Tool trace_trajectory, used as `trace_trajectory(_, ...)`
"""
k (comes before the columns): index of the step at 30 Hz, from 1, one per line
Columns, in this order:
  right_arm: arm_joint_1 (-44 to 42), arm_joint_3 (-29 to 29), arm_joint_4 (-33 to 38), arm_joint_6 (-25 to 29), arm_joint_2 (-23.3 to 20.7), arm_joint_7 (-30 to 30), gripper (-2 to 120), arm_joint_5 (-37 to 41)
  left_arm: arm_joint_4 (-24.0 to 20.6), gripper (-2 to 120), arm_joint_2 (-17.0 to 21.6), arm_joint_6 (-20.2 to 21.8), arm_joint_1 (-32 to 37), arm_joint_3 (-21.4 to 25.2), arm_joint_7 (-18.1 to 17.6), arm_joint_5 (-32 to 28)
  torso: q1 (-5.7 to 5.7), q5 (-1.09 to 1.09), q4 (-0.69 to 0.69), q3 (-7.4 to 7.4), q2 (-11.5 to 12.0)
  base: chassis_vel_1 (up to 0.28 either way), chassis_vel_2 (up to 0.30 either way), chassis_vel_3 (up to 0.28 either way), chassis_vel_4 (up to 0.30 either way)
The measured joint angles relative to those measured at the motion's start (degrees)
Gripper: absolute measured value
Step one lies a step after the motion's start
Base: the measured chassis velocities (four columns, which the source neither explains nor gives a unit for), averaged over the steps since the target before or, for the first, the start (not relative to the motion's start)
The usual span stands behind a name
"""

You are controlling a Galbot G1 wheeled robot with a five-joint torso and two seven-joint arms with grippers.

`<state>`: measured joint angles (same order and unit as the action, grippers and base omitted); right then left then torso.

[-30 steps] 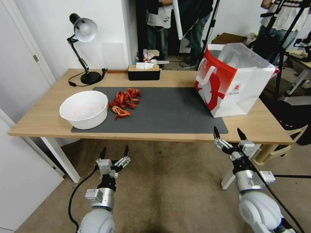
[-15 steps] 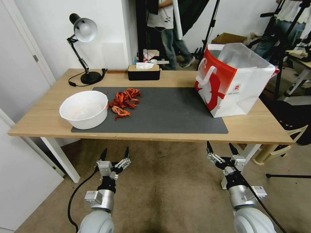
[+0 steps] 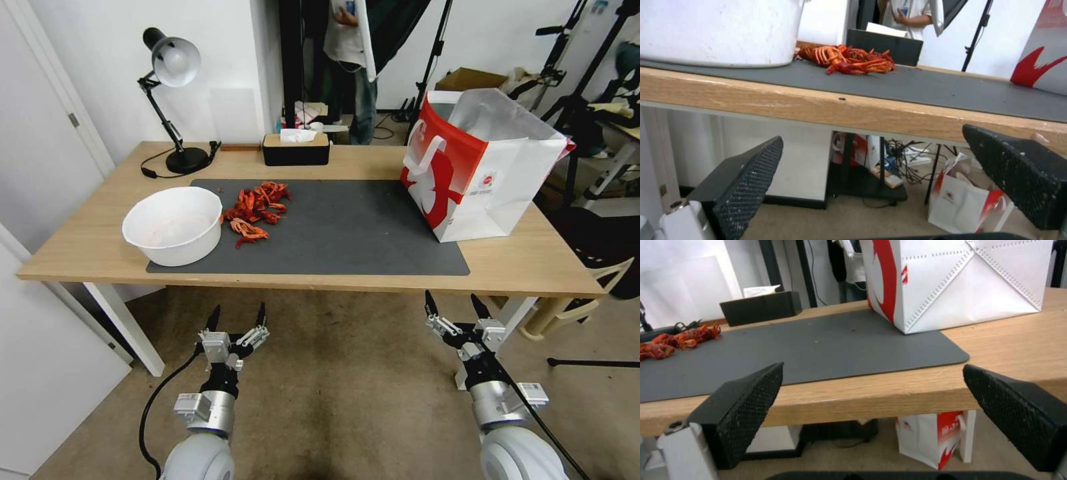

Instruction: Close the takeout container lid, then place the container into the takeout bag.

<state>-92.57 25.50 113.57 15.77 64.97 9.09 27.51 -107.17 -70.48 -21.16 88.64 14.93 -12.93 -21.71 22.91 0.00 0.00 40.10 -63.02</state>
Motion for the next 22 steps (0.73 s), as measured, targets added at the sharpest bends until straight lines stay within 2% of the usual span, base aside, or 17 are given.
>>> trace_trajectory(22,0.1,0.0,0.0,-0.1,0.0,0.0,100,0.1,0.0,100,0.0,0.0,0.0,0.0,-0.1,0.0,0.00,0.00,0.00,0.00,0.0,0.000,0.000,0.000,0.000)
